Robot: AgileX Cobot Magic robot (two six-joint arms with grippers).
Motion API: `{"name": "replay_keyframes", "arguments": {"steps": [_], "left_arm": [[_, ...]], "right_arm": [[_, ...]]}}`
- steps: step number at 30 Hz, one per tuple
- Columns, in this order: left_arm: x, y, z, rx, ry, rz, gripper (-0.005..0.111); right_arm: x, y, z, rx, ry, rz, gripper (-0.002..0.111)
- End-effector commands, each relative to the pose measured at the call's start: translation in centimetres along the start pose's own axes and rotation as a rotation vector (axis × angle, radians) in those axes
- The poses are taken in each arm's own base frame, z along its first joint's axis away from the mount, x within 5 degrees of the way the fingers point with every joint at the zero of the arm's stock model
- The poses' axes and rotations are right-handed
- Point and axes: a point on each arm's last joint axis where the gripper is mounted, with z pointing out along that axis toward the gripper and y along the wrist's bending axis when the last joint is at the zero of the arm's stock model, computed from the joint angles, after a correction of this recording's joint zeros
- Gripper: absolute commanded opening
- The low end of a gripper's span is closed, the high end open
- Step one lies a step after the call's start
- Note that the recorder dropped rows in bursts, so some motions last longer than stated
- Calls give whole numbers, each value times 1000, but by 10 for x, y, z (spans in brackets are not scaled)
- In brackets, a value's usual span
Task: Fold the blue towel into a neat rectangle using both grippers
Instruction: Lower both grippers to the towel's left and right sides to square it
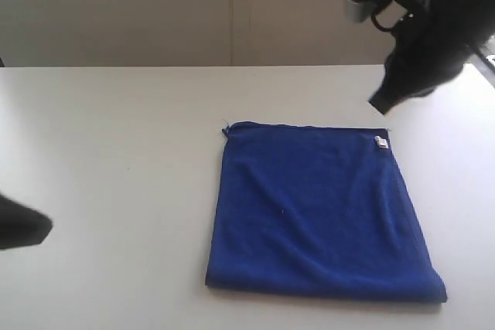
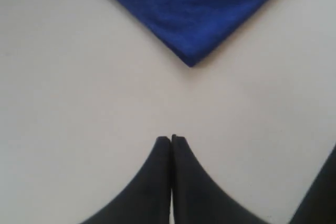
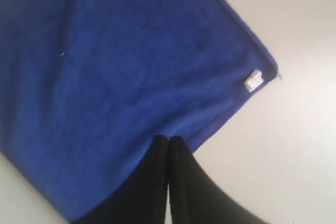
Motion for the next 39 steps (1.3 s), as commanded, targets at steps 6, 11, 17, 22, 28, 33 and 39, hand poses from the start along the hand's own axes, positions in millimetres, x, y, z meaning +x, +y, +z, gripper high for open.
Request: {"name": "replay_keyframes", "arguments": {"steps": [6,11,17,22,28,33,39], "left_arm": [[-66,26,83,277,166,444,0],[-67,21,131,296,196,581,0],[-65,15,166,310,200,679,28],[-62,15,183,315,205,673,48],[-58,5,198,371,199,714,49],[-57,-1,211,389,174,760,50],[-53,0,219,400,184,764,50]], "right_arm": [[69,43,-5,-40,75,-103,0],[94,56,27,-68,102,-314,3],[113,64,52,-20,59,-493,32],[131,73,68,-7,59,-596,54],[144,78,79,46,46,-724,56],[148,80,83,68,32,-722,56],[153,83,86,55,41,-720,55]]}}
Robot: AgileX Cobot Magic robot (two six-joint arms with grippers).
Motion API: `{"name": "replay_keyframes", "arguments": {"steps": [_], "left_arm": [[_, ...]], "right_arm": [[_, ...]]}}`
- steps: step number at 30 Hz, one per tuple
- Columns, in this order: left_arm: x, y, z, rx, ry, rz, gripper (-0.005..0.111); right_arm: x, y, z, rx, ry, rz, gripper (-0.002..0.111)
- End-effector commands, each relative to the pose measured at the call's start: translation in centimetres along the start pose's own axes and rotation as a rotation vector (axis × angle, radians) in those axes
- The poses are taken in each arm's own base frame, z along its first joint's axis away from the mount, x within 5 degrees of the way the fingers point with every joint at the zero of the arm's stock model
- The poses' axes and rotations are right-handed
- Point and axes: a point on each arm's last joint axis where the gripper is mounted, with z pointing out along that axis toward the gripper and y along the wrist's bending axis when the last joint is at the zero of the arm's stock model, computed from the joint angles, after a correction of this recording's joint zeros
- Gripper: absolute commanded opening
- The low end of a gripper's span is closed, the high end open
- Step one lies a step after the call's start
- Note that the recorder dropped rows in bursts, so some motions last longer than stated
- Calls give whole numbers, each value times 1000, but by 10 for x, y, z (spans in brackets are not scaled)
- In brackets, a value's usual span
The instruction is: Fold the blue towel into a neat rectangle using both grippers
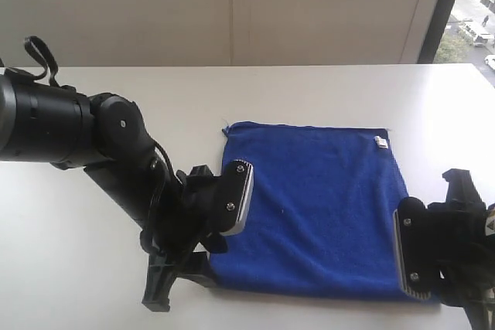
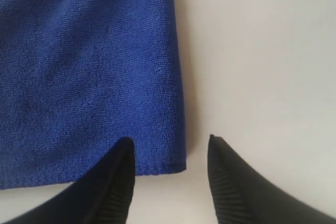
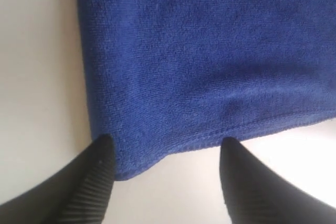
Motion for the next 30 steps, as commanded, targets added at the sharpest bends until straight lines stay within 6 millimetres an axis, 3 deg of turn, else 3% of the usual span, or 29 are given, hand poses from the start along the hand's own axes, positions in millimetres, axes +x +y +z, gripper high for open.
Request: {"name": "replay_keyframes", "arguments": {"steps": [1,15,20,24,27,30], "left_arm": [[-1,-2,5,27,-11,-5,50],[6,5,23,0,14,-25,50],[7,5,26,6,17,-28,50],[9,5,28,13,22,-31,50],[9,5,29,15,23,-36,50],[8,2,28,44,21,-46,50]], "right_arm": [[2,5,2,-2,4,-13,55],[2,4,3,25,-5,-9,55],[-2,-3,1,103,-50,144,55],[-5,-15,-16,256,-134,344,54],[-8,-25,-39,363,-231,532,42],[-12,-37,-68,435,-338,697,13]]}}
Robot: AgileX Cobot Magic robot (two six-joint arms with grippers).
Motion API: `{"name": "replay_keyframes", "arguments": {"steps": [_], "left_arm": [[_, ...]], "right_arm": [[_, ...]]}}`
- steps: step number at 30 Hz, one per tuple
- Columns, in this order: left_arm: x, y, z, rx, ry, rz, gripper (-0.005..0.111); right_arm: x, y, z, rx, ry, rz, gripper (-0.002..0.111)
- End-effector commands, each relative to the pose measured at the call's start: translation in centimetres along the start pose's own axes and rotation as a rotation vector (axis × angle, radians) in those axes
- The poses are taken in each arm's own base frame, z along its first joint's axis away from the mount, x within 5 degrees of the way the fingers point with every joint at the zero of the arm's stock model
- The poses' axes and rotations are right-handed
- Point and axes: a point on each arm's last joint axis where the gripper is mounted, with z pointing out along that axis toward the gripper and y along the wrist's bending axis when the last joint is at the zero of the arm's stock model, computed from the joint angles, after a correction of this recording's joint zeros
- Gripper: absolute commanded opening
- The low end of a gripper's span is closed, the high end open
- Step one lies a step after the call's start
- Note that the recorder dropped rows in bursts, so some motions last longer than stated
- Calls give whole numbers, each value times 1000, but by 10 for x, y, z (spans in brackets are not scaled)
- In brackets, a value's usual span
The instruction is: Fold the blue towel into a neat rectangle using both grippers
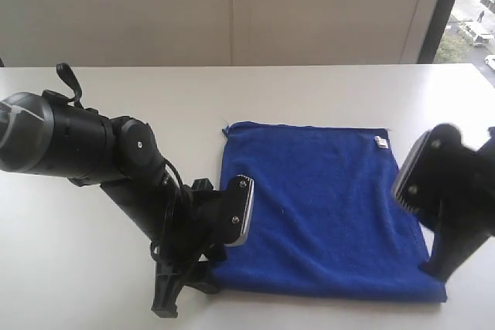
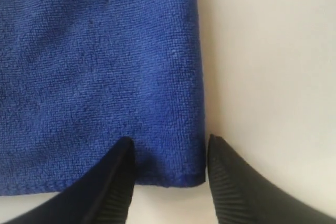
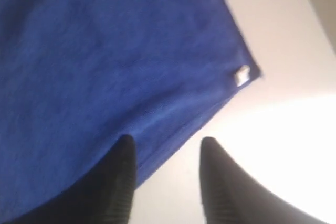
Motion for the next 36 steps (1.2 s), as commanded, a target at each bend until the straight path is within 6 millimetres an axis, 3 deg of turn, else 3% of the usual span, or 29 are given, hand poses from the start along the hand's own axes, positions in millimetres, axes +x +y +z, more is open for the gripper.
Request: {"name": "replay_keyframes", "arguments": {"steps": [1,5,9,13,14,22,28,36], "left_arm": [[-4,-6,-4,59,-15,-13,50],[-13,-7,-25,13,-47,-6,50],[-29,5,-60,-201,-158,-125,44],[-38,30,-74,-430,-301,-353,5],[-38,36,-70,-449,-298,-363,1],[-45,78,-5,-299,-300,-526,0],[-47,103,14,-226,-319,-563,0],[-18,112,34,-214,-265,-651,0]], "right_arm": [[-25,-25,-35,113,-152,279,2],[-42,-40,-53,77,-159,443,0],[-48,-44,-59,50,-146,524,0],[-50,-46,-60,61,-165,542,0],[-50,-47,-60,69,-177,553,0],[-50,-47,-60,66,-176,563,0],[-51,-47,-60,67,-179,566,0],[-51,-48,-60,71,-187,570,0]]}}
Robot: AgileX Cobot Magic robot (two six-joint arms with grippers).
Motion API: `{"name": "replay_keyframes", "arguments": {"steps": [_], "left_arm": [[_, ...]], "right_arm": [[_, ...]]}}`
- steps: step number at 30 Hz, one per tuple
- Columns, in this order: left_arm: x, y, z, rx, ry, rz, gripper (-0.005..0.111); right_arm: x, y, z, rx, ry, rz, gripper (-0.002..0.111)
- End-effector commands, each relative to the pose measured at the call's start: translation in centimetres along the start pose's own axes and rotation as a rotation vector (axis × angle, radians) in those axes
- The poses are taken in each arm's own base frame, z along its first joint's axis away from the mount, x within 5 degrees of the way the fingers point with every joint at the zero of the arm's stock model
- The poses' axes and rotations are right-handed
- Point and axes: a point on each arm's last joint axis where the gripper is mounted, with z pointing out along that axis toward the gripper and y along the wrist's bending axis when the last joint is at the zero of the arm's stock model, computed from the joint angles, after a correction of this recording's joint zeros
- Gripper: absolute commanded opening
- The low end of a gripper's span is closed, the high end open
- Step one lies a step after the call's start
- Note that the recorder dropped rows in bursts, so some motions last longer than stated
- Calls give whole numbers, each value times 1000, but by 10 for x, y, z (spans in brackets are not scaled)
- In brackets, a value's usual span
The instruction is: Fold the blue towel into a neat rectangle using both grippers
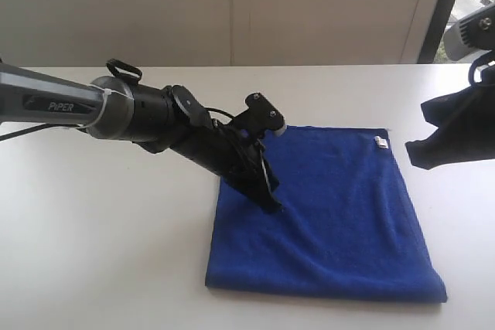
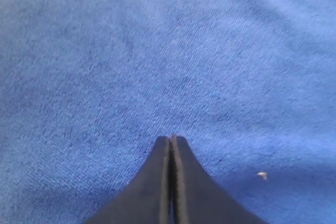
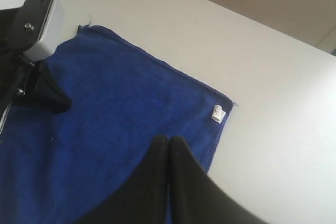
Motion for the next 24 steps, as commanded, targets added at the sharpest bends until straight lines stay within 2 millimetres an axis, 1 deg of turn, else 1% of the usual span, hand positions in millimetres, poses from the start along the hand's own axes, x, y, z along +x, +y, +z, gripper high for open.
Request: {"name": "replay_keyframes", "arguments": {"steps": [1,4,7,14,16,20,24], "left_arm": [[8,9,2,13,19,-55,0],[9,16,-5,18,20,-67,0],[15,20,-9,60,46,-71,0],[37,40,-19,38,186,-170,0],[41,43,-21,40,210,-179,0],[43,45,-24,21,217,-200,0],[51,48,-27,-3,221,-237,0]], "right_arm": [[-4,-1,-2,7,-27,9,0],[-4,-1,-2,8,-30,9,0],[-5,-1,-2,11,-36,10,0],[-5,-1,-2,10,-36,12,0],[-5,-1,-2,10,-36,12,0],[-5,-1,-2,10,-36,12,0],[-5,-1,-2,10,-36,12,0]]}}
